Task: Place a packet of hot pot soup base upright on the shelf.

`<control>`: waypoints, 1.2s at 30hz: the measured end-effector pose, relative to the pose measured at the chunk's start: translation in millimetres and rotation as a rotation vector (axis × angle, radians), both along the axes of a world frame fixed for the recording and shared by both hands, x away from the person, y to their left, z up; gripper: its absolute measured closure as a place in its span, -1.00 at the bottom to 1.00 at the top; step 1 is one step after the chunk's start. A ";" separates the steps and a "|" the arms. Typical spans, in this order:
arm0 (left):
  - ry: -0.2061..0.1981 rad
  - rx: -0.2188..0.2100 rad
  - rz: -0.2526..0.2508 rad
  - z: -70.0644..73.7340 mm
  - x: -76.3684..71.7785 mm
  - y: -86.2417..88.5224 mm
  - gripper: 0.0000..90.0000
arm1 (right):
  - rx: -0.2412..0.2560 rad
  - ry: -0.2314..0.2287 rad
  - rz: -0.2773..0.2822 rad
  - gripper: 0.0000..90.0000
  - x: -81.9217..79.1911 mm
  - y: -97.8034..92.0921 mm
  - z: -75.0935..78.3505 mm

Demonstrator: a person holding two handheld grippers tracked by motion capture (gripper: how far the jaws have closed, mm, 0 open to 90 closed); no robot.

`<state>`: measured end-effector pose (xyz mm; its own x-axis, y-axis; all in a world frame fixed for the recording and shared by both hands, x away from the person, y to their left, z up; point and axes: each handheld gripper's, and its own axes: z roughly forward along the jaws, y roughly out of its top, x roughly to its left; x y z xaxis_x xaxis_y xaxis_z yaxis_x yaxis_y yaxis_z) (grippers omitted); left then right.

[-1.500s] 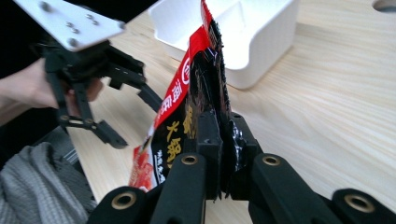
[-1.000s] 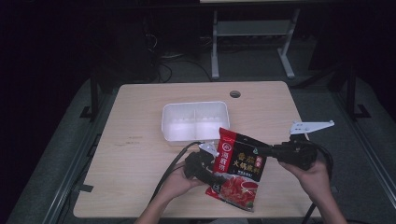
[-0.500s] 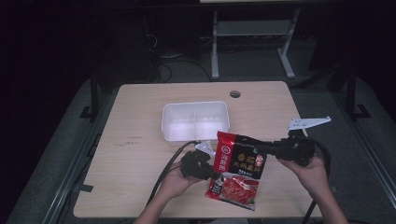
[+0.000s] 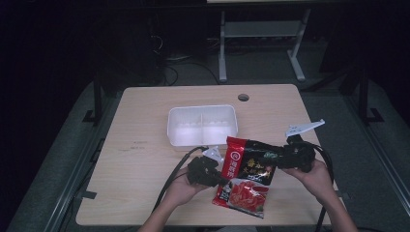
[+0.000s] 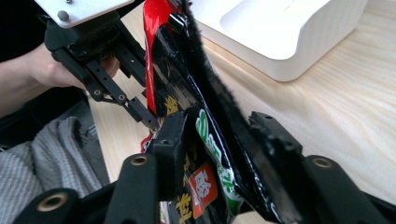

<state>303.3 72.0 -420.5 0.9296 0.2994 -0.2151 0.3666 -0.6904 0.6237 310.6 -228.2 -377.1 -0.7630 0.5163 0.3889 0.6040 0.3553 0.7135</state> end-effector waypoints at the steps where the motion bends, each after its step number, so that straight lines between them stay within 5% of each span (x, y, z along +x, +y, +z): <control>1: 0.002 0.000 -0.001 -0.1 0.1 0.7 0.69 | -0.004 -0.007 0.001 0.34 0.0 1.2 0.2; 8: -0.026 -0.012 0.018 2.1 -1.0 11.2 0.56 | 0.004 0.015 0.017 0.58 -0.2 4.2 5.0; 19: -0.076 0.011 0.048 6.0 -11.2 37.1 0.36 | -0.003 0.001 -0.041 0.61 -4.9 7.5 19.0; 36: -0.100 0.019 0.114 -2.8 -27.0 81.9 0.23 | -0.021 -0.024 -0.075 0.60 -0.7 19.4 39.2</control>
